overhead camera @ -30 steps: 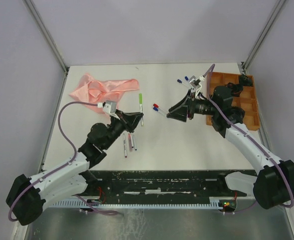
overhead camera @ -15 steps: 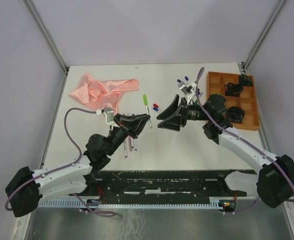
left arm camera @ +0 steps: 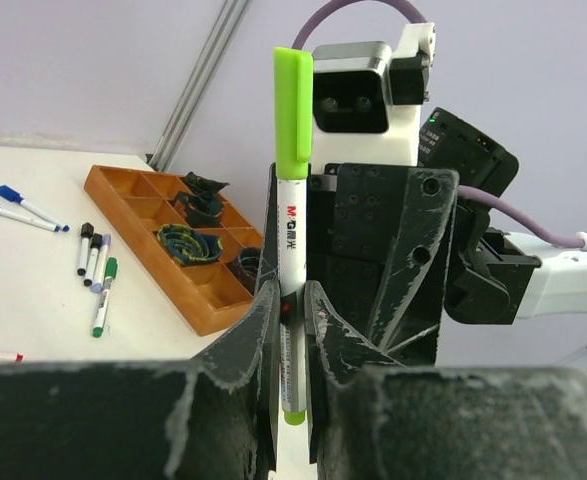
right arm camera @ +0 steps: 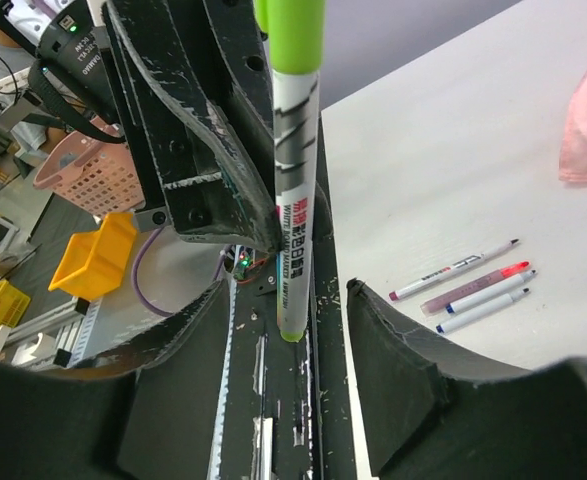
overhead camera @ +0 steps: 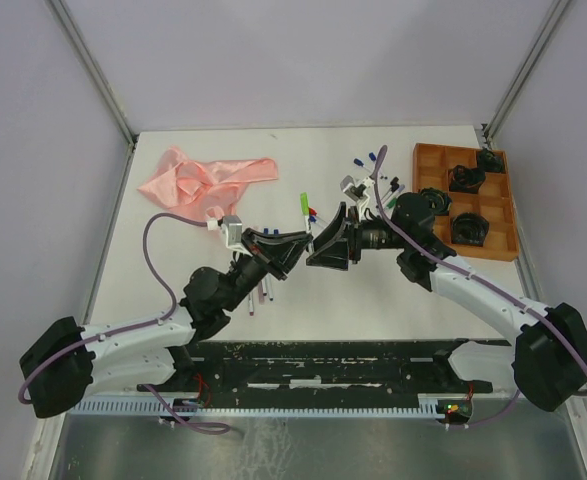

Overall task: Open the pen caps
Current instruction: Open the pen cap from the pen.

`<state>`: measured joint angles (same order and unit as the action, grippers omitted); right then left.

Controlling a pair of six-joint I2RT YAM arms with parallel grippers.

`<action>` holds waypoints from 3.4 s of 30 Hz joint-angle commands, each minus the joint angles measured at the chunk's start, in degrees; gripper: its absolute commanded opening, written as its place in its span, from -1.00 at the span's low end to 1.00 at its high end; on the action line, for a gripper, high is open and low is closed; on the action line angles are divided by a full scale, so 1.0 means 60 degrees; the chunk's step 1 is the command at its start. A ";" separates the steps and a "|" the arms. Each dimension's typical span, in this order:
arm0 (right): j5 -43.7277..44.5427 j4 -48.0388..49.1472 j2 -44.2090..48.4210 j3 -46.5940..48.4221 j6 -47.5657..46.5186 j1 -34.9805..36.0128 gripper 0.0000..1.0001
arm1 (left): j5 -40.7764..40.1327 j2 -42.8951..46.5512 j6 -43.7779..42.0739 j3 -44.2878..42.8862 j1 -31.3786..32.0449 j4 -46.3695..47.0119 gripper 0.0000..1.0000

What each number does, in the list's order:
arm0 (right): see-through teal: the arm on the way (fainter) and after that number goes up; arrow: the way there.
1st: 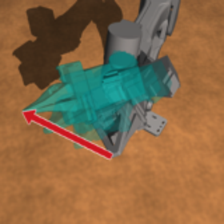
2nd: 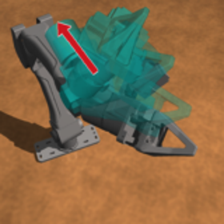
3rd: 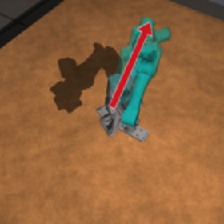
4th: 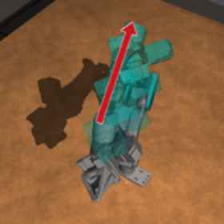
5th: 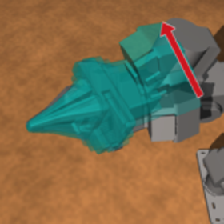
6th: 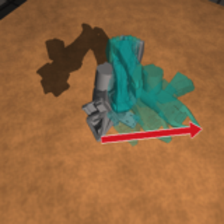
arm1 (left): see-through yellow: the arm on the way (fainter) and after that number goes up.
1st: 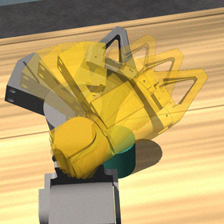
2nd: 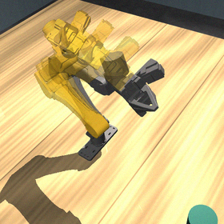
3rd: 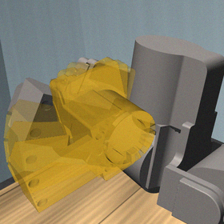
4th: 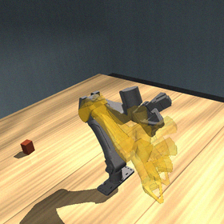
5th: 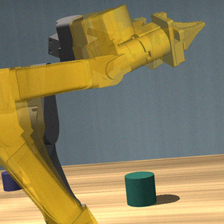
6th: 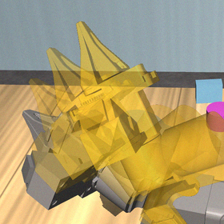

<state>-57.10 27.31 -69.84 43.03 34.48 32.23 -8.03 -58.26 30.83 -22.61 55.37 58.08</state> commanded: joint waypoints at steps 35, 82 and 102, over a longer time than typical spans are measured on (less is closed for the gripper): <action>0.0361 -0.1348 0.0095 0.0812 -0.0953 0.0086 -0.22 | -0.0029 -0.0298 0.0618 -0.0252 0.0168 0.0888 -0.94; -0.0090 -0.2574 -0.0109 0.1361 -0.1580 -0.0014 -1.00 | -0.0524 0.0945 0.0896 -0.2886 -0.0431 -0.5447 0.62; -0.0216 -0.3096 -0.0262 0.1549 -0.1949 -0.0019 -1.00 | 0.2580 -0.0343 0.2016 -0.4217 -0.2476 -0.6199 -0.08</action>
<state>-57.19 7.90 -71.68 49.32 24.14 32.18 4.99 -59.40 40.73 -45.47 41.23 19.90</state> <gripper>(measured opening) 0.056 0.480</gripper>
